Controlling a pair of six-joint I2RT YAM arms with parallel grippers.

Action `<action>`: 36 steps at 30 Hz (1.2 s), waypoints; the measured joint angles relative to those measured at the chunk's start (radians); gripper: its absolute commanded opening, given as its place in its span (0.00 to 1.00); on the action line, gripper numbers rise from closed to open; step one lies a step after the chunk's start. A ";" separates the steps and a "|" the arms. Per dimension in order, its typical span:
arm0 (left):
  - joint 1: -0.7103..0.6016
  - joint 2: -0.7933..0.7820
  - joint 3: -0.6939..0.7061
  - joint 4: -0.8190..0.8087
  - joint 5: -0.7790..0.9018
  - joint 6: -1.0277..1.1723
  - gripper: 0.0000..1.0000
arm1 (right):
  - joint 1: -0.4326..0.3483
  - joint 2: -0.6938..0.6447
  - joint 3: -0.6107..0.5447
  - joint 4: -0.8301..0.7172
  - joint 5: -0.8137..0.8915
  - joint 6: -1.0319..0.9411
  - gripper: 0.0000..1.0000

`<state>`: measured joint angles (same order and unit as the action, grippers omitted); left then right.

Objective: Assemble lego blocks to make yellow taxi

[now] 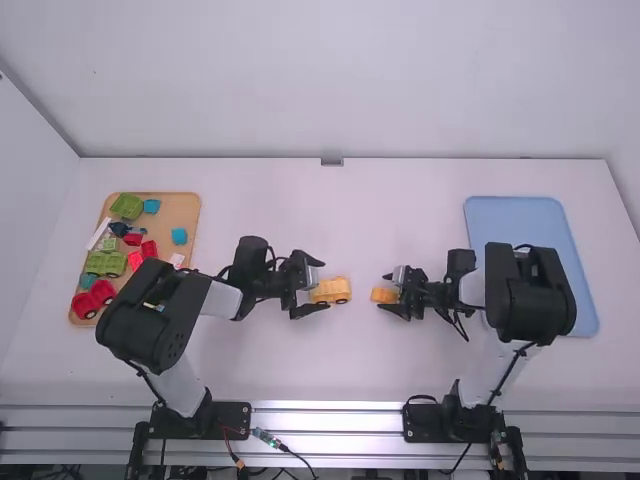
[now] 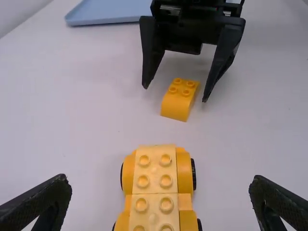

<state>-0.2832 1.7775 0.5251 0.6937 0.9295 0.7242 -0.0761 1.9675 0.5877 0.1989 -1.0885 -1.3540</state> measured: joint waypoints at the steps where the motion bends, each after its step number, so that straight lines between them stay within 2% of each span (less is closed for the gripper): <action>1: 0.000 0.000 0.000 0.000 0.000 0.000 0.99 | 0.006 0.000 0.000 0.000 0.005 0.001 0.66; 5: 0.000 0.000 0.000 0.000 0.000 0.000 0.99 | 0.026 0.000 0.000 0.008 0.027 0.017 0.59; 7: 0.000 0.000 0.000 0.000 0.000 0.000 0.99 | 0.026 0.000 0.000 0.007 0.034 0.021 0.59; 12: 0.002 0.000 0.000 0.000 0.000 0.000 0.99 | 0.026 0.000 0.000 0.006 0.051 0.036 0.47; 15: 0.002 0.000 0.000 0.000 0.000 0.000 0.99 | 0.026 0.000 0.000 0.003 0.056 0.042 0.45; 19: 0.002 0.000 0.000 0.000 0.000 0.000 0.99 | 0.023 0.000 0.000 0.003 0.056 0.043 0.38; 36: -0.003 0.004 0.000 -0.006 -0.009 0.000 0.99 | 0.023 0.000 0.000 0.005 0.055 0.044 0.26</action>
<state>-0.2863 1.7817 0.5251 0.6876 0.9207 0.7242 -0.0532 1.9675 0.5877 0.2035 -1.0340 -1.3098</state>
